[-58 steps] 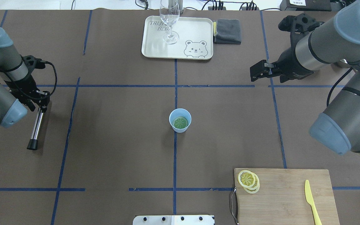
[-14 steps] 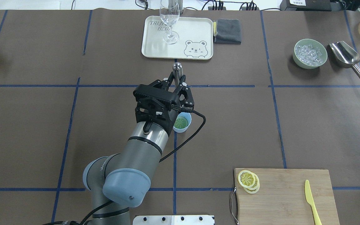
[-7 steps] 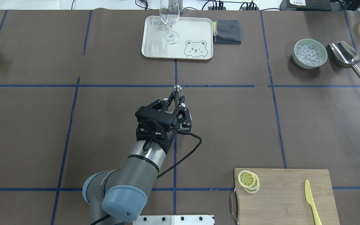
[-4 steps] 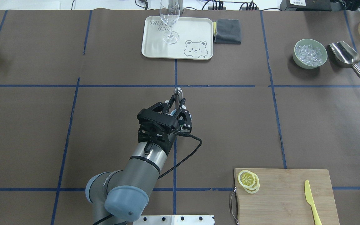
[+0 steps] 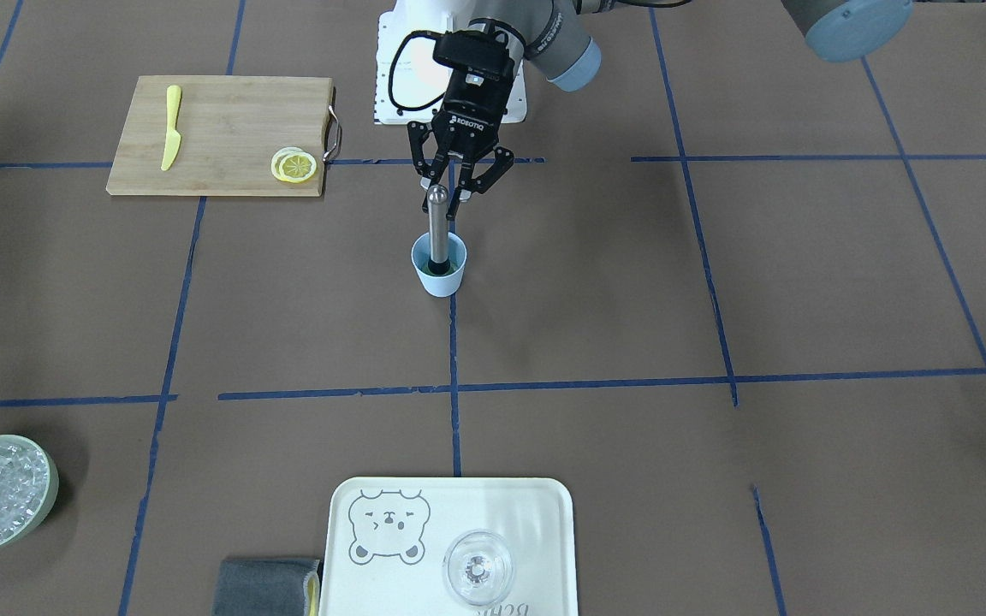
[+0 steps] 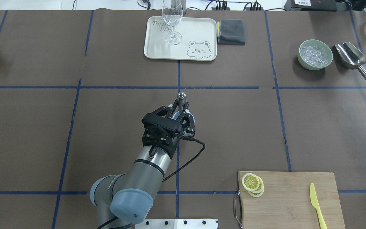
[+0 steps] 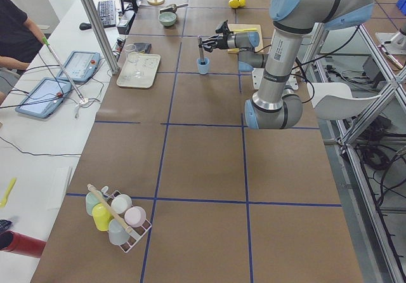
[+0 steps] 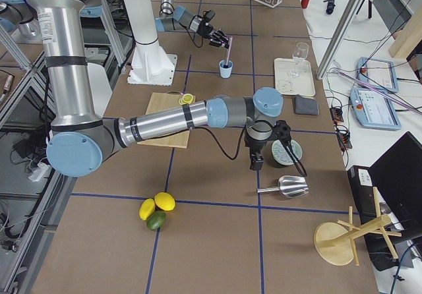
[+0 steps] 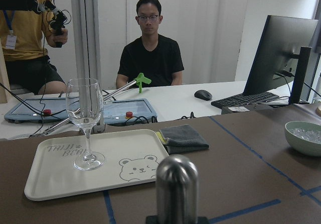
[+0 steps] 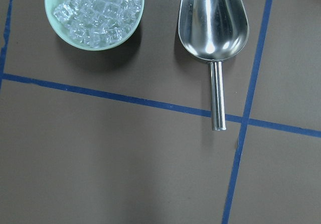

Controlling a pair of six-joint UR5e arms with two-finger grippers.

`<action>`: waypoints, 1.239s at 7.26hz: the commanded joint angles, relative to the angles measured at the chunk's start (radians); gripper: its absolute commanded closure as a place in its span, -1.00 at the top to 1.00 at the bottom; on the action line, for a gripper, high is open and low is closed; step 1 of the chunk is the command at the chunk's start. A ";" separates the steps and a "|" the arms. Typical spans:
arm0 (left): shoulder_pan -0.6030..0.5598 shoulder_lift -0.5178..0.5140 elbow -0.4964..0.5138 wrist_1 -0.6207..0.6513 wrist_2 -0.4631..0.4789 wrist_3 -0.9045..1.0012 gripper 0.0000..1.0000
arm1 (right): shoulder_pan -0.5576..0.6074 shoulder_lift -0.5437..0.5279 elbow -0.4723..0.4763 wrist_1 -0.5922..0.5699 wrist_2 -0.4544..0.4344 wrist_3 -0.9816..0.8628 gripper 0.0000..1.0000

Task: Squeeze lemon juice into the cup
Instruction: 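Press the muddler down into the cup onto the lemon slice with the left gripper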

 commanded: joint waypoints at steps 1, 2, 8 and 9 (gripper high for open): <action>0.000 0.000 0.014 0.000 0.000 0.000 -1.00 | 0.000 -0.001 0.001 0.000 0.000 0.000 1.00; 0.000 0.000 0.021 -0.002 0.000 0.000 -1.00 | 0.000 0.001 0.001 0.000 0.000 0.000 1.00; 0.000 0.009 -0.068 -0.006 0.000 0.081 -1.00 | 0.000 0.001 0.005 0.000 0.003 0.000 1.00; -0.001 0.015 -0.096 -0.067 -0.001 0.144 -1.00 | 0.000 -0.001 0.006 0.000 0.005 0.000 1.00</action>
